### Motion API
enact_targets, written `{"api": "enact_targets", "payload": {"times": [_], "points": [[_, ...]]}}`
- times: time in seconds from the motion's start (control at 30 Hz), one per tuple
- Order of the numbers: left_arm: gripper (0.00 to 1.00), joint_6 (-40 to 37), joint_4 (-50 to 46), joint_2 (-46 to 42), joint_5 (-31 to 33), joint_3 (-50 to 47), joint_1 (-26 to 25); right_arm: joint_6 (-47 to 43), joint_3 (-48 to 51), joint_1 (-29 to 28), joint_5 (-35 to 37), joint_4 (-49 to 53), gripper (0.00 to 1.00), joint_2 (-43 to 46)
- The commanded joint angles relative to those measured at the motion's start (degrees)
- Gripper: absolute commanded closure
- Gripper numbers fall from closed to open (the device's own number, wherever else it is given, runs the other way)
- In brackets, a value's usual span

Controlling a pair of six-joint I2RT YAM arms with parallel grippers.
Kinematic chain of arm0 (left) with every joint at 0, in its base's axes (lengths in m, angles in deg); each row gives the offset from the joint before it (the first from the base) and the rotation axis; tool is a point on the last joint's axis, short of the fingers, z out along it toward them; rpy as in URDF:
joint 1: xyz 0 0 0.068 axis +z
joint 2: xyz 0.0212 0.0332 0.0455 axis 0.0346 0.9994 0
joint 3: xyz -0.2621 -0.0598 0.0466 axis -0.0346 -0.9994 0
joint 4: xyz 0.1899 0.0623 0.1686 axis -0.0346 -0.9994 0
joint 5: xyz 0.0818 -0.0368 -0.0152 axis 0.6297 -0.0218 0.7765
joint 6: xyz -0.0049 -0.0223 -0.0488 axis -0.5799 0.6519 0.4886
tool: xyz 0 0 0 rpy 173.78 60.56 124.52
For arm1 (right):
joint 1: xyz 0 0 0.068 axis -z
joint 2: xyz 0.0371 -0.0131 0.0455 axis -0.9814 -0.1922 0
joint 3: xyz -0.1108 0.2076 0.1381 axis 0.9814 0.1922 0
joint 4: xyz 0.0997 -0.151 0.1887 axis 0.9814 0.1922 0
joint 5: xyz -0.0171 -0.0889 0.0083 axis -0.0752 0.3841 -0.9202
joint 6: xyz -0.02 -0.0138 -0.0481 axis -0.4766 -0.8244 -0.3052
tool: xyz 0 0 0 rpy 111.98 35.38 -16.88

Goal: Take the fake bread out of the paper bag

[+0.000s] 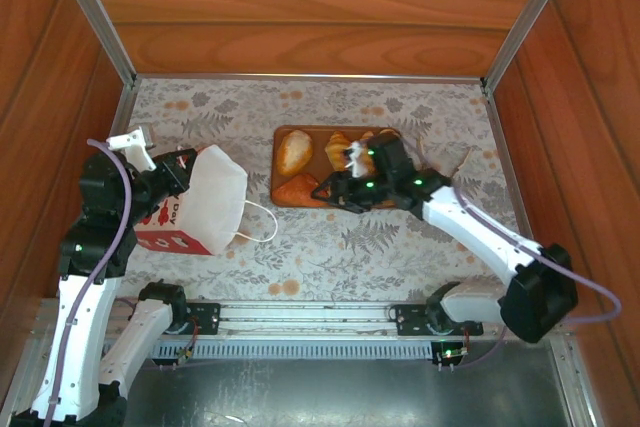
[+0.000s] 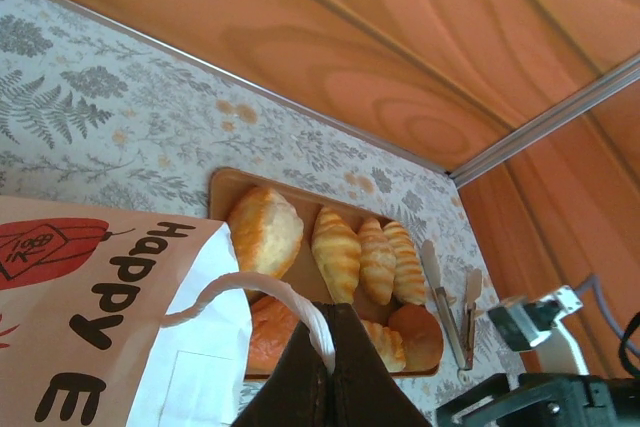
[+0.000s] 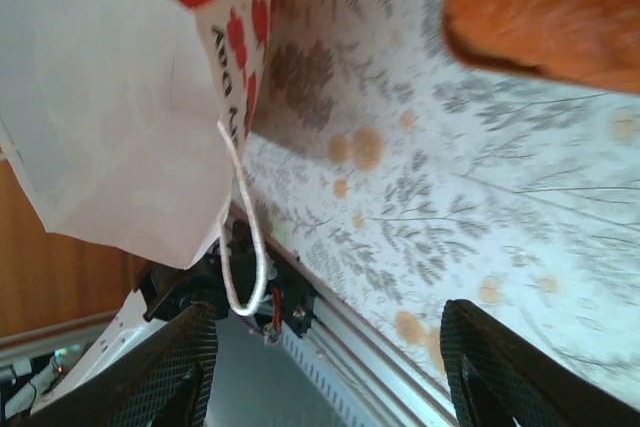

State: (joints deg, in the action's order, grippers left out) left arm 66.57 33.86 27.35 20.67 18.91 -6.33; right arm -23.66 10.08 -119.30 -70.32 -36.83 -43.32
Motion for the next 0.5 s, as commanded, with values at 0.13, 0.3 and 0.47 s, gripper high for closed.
{"api": "enact_targets", "payload": {"times": [0.13, 0.3, 0.47], "points": [[1.00, 0.62, 0.95, -0.18, -0.75, 1.35, -0.32, 2.41, -8.87, -10.31, 5.48, -3.73, 0.36, -11.38], [1.00, 0.60, 0.94, -0.38, -0.68, 1.46, -0.34, 3.16, -11.51, -13.54, 3.44, -5.33, 0.37, -17.60], [1.00, 0.71, 0.95, -0.14, -0.77, 1.30, -0.33, 3.50, -13.02, -15.78, -0.64, -7.11, 0.48, -21.94]]}}
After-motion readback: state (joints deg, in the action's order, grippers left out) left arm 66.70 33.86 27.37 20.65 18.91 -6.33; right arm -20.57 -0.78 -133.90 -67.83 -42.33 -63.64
